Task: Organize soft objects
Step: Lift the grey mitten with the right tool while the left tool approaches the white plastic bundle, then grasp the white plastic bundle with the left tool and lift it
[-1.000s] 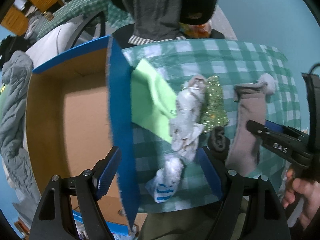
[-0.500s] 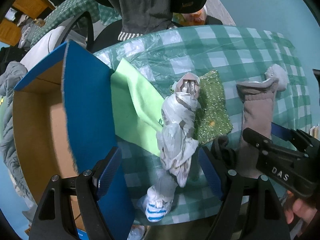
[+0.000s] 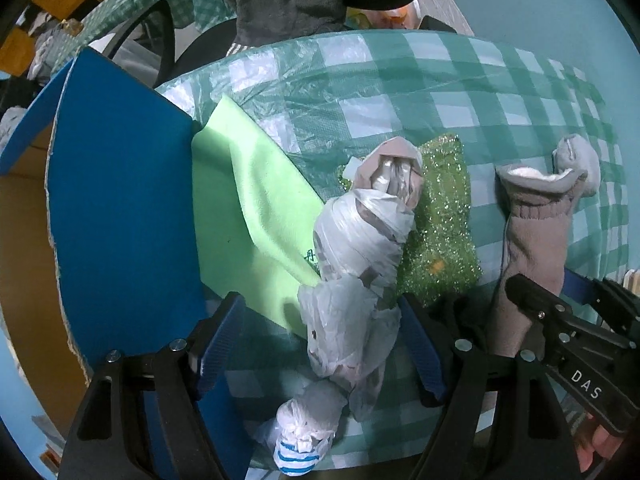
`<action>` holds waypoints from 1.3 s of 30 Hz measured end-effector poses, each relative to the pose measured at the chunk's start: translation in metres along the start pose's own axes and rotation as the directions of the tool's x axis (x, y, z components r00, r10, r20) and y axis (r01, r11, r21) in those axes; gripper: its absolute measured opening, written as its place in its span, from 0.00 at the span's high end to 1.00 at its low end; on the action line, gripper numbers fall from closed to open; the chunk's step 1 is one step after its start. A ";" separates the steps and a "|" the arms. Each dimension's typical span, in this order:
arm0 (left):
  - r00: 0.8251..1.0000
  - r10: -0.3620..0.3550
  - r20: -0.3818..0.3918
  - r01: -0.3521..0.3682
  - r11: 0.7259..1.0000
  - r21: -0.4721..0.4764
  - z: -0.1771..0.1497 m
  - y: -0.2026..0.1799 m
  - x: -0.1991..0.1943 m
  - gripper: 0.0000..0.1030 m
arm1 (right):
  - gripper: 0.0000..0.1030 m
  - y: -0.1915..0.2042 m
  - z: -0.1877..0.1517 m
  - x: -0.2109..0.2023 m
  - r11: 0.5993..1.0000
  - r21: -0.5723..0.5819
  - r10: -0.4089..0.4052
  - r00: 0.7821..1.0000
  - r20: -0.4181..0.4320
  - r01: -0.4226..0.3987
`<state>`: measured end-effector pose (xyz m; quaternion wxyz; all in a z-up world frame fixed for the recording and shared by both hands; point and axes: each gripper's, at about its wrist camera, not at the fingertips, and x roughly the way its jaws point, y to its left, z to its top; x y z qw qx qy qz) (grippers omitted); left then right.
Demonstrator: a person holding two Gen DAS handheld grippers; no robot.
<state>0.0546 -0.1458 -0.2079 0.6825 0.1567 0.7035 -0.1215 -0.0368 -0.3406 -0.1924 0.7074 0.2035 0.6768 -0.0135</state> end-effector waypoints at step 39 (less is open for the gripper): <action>0.982 -0.118 0.146 0.116 0.993 0.023 -0.047 0.009 -0.070 0.85 | 0.84 0.016 -0.028 -0.071 0.995 -0.095 0.010 0.988 0.152 0.004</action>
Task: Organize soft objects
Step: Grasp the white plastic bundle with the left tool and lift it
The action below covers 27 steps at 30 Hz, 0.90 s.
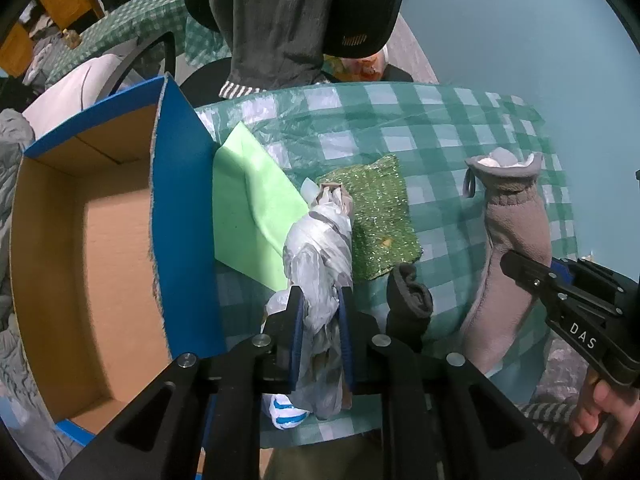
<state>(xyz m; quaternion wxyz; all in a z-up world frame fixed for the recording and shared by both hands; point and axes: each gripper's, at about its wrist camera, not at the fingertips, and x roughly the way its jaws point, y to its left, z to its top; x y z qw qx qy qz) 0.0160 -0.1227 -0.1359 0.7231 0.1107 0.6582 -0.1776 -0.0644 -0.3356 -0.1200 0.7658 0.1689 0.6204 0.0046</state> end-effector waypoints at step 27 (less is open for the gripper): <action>0.991 -0.006 0.133 0.009 1.000 -0.019 -0.018 0.013 -0.070 0.86 | 0.84 0.038 0.009 -0.049 0.996 -0.086 0.033 0.996 0.088 -0.026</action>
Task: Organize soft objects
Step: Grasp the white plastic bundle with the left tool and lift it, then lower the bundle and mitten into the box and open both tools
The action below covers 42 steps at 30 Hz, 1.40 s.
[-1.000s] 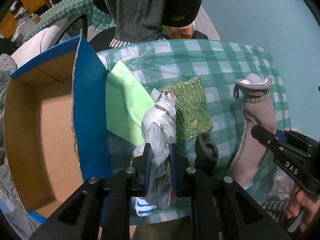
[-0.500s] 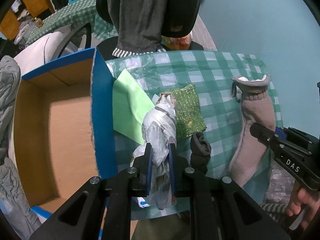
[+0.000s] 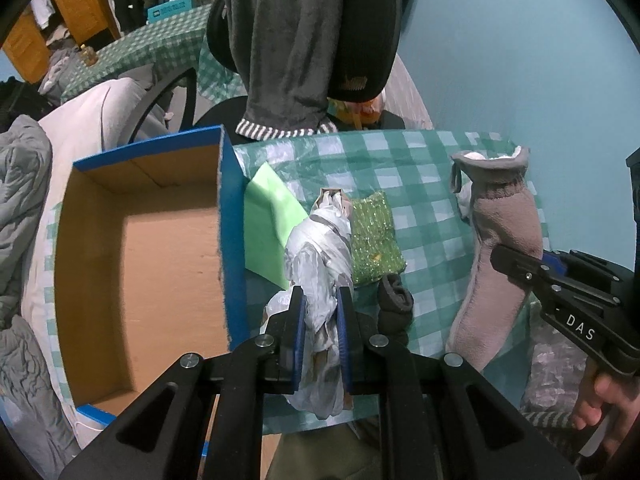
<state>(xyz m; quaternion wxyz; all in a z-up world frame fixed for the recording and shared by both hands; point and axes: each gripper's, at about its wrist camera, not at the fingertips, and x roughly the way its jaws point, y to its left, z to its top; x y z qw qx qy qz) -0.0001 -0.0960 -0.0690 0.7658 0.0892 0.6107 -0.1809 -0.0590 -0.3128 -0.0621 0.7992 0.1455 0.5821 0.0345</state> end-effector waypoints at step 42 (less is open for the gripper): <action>0.992 0.076 0.101 -0.053 0.974 -0.220 -0.028 0.097 -0.061 0.87 | 0.84 0.131 0.039 0.000 0.956 -0.244 0.167 0.986 -0.006 -0.163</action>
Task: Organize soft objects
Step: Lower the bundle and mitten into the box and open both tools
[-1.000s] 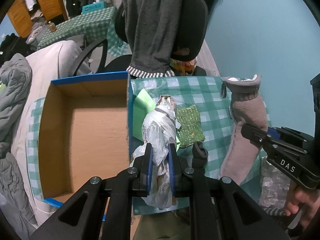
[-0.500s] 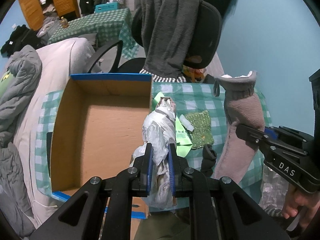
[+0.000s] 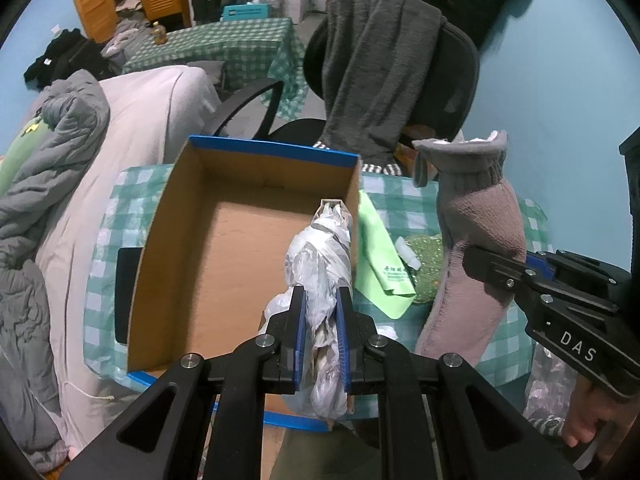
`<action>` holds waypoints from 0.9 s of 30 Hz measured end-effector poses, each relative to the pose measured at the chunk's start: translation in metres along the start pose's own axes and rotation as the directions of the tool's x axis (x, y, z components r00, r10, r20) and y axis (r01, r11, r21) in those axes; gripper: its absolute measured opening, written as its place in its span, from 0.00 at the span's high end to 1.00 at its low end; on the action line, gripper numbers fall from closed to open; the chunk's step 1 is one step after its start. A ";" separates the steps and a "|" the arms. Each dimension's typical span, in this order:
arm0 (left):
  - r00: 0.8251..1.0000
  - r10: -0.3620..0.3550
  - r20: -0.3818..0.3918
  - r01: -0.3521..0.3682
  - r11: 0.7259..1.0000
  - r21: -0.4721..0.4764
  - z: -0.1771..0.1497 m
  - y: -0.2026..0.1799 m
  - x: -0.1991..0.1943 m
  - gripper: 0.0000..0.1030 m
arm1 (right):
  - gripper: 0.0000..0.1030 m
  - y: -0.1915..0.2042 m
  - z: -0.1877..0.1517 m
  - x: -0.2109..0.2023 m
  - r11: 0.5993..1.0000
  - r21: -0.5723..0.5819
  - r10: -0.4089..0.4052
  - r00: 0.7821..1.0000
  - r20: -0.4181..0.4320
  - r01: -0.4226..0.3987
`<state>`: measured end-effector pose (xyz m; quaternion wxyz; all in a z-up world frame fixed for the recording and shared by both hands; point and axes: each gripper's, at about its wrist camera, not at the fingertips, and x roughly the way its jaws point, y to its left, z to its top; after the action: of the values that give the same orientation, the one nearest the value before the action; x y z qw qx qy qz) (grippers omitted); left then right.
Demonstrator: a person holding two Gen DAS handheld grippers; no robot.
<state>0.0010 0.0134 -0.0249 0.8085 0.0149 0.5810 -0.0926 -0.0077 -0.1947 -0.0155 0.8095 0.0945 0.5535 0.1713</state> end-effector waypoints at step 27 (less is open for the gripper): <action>0.996 0.068 -0.054 -0.073 0.992 -0.106 -0.001 0.076 0.021 0.89 | 0.84 0.075 0.028 0.067 0.994 -0.064 0.084 0.992 -0.098 -0.091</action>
<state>0.0194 0.0857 -0.0514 0.7960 -0.0060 0.6044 -0.0319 0.0272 -0.0989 -0.0371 0.7766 0.0827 0.5807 0.2298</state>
